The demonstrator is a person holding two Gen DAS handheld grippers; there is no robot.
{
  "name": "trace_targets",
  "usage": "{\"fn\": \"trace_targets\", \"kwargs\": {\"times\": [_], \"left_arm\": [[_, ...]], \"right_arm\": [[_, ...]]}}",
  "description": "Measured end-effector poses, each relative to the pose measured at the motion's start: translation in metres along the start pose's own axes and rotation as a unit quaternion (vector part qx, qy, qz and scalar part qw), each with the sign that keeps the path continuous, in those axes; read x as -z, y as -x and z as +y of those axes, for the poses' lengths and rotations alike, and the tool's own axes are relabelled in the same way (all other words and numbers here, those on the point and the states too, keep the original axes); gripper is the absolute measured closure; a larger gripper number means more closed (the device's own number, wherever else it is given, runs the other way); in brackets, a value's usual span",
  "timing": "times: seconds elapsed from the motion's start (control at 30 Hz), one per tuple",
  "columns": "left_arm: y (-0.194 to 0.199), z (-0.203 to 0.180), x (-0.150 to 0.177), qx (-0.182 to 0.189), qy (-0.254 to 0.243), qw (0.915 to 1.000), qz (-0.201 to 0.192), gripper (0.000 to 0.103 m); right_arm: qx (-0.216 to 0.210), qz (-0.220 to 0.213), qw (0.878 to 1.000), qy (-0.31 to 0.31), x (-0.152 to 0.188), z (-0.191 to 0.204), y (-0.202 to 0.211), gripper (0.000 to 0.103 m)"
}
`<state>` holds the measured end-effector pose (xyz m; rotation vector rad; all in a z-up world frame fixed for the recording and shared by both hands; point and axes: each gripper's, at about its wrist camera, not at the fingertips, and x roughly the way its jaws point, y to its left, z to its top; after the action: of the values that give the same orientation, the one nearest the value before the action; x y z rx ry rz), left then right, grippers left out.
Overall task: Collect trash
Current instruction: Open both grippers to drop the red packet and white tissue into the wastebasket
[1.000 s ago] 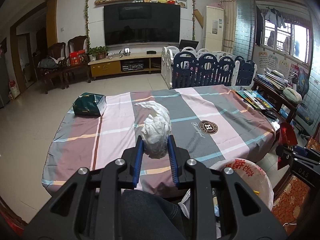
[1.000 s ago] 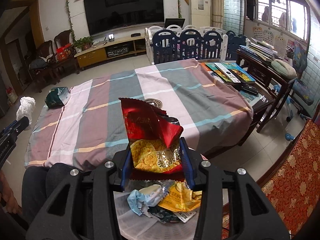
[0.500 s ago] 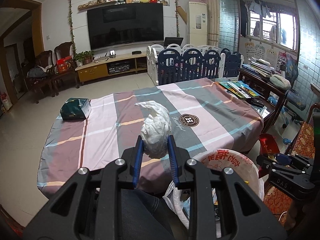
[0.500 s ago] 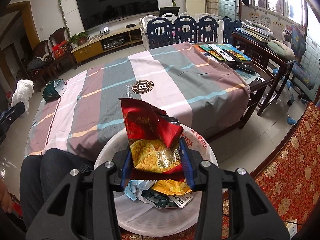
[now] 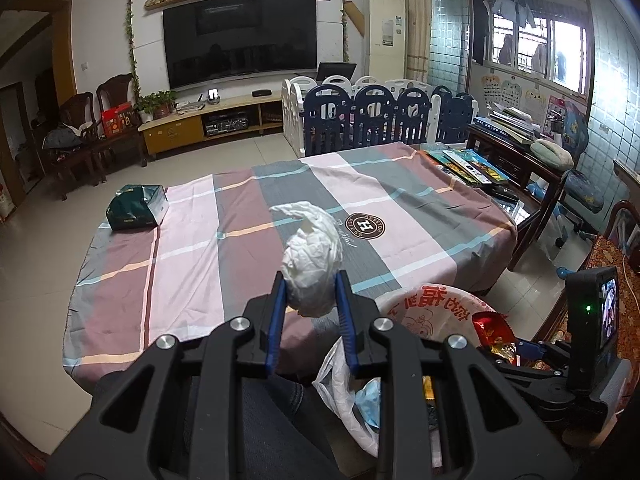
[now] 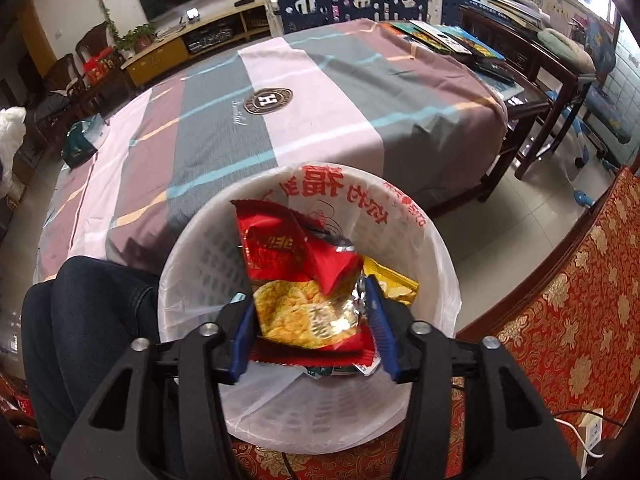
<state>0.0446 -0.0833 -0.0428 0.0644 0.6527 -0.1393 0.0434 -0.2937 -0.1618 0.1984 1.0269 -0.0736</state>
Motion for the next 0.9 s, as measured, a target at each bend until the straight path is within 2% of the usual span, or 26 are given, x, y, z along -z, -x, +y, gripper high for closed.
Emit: {"fn": "trace_targets", "kwargs": {"times": [0.1, 0.2, 0.3, 0.4, 0.47, 0.53, 0.67, 0.7, 0.83, 0.9], "left_arm": [[-0.007, 0.003, 0.002, 0.023, 0.01, 0.9995, 0.019, 0.078], [-0.013, -0.002, 0.004, 0.047, 0.008, 0.9983, 0.034, 0.078], [-0.021, -0.012, 0.007, 0.097, 0.001, 0.9938, 0.055, 0.078], [-0.024, -0.032, 0.012, 0.132, -0.03, 0.9887, 0.064, 0.074], [-0.025, -0.045, 0.015, 0.162, -0.047, 0.9832, 0.07, 0.057], [-0.022, -0.056, 0.018, 0.171, -0.063, 0.9811, 0.065, 0.027], [-0.016, -0.06, 0.018, 0.155, -0.076, 0.9836, 0.052, 0.017], [-0.015, -0.057, 0.017, 0.142, -0.073, 0.986, 0.05, 0.015], [-0.003, -0.031, 0.006, 0.05, -0.05, 0.9966, 0.043, 0.009], [0.007, -0.015, -0.004, 0.002, -0.031, 0.9986, 0.042, 0.007]], "right_arm": [[-0.017, -0.005, 1.0, -0.026, -0.004, -0.011, 0.008, 0.037], [-0.025, -0.03, 0.997, -0.061, -0.011, -0.03, 0.025, 0.037], [-0.028, -0.058, 0.994, -0.091, -0.018, -0.047, 0.044, 0.035], [-0.021, -0.091, 0.99, -0.108, -0.022, -0.062, 0.065, 0.034], [-0.016, -0.107, 0.988, -0.111, -0.024, -0.066, 0.075, 0.032], [-0.014, -0.121, 0.986, -0.112, -0.025, -0.068, 0.085, 0.031], [-0.013, -0.133, 0.986, -0.102, -0.026, -0.063, 0.093, 0.031], [-0.013, -0.134, 0.986, -0.097, -0.027, -0.06, 0.095, 0.031], [-0.008, -0.142, 0.988, -0.067, -0.029, -0.041, 0.112, 0.025], [0.0, -0.148, 0.988, -0.049, -0.029, -0.028, 0.121, 0.021]]}}
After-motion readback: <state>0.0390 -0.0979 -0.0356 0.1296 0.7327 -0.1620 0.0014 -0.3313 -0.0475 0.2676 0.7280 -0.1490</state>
